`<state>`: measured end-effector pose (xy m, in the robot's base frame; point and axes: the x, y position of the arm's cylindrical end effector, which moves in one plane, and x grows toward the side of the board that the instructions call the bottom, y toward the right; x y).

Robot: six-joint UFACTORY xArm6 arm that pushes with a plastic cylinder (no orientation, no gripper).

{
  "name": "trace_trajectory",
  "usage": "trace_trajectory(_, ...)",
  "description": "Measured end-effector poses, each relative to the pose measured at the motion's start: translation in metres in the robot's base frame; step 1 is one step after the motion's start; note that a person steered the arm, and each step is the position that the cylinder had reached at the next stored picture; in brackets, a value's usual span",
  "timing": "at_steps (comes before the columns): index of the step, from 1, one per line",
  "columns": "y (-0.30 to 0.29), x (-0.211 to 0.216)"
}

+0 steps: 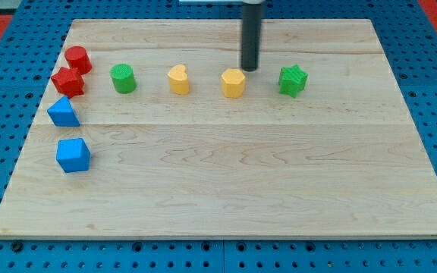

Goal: Push the green star into the yellow hexagon

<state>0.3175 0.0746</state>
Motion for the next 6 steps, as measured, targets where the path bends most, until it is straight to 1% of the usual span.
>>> trace_trajectory(1, 0.026, 0.003)
trace_trajectory(3, 0.104, -0.046)
trace_trajectory(4, 0.164, -0.031)
trace_trajectory(5, 0.131, 0.002)
trace_trajectory(6, 0.088, 0.018)
